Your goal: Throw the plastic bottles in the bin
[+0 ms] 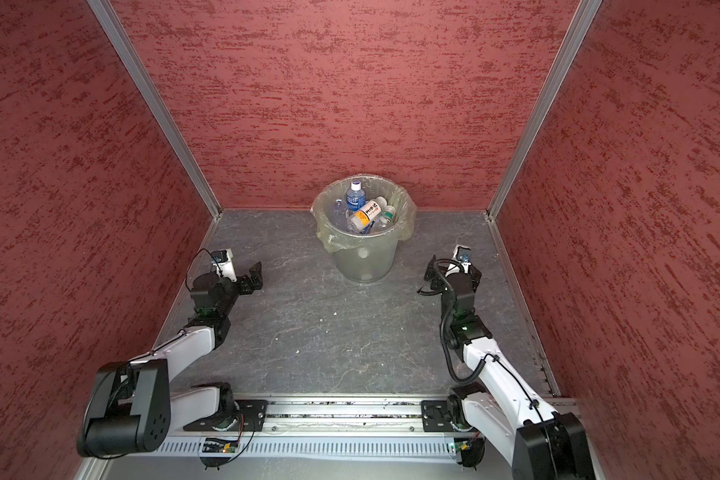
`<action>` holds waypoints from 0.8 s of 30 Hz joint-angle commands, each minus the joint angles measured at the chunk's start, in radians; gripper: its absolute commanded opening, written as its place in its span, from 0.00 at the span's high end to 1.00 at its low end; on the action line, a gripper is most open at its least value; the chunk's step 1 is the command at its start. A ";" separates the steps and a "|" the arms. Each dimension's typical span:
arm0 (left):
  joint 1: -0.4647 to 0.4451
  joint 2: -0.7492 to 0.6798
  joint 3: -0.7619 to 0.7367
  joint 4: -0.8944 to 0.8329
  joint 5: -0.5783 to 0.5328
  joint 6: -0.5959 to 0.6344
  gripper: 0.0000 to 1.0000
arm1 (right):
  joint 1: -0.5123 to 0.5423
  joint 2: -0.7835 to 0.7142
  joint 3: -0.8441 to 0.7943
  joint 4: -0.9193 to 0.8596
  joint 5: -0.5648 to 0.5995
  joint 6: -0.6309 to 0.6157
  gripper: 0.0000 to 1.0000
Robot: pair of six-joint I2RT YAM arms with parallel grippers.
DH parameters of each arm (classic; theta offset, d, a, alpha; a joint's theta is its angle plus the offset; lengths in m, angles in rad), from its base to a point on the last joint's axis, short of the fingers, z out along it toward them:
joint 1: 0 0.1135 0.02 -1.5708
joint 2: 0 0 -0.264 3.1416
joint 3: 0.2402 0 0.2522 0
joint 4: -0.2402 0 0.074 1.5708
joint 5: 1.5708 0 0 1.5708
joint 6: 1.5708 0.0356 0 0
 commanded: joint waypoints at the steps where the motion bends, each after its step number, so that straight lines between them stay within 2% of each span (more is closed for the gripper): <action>1: 0.008 0.041 -0.029 0.150 0.072 0.010 0.01 | -0.032 -0.030 -0.052 0.096 -0.058 -0.002 0.02; 7: 0.011 0.158 -0.031 0.262 0.137 0.037 0.01 | -0.092 0.036 -0.093 0.211 -0.084 -0.020 0.02; 10: 0.018 0.285 -0.014 0.342 0.184 0.050 0.01 | -0.123 0.085 -0.125 0.303 -0.077 -0.018 0.02; 11: 0.017 0.306 0.007 0.312 0.196 0.056 0.01 | -0.137 0.104 -0.134 0.336 -0.083 -0.019 0.02; 12: 0.014 0.280 0.020 0.258 0.179 0.055 0.01 | -0.150 0.126 -0.138 0.361 -0.089 -0.019 0.02; 14: 0.004 0.291 0.014 0.284 0.146 0.055 0.01 | -0.166 0.170 -0.142 0.409 -0.103 -0.030 0.02; 24: 0.003 0.298 0.014 0.292 0.143 0.051 0.01 | -0.208 0.393 -0.134 0.611 -0.222 -0.108 0.02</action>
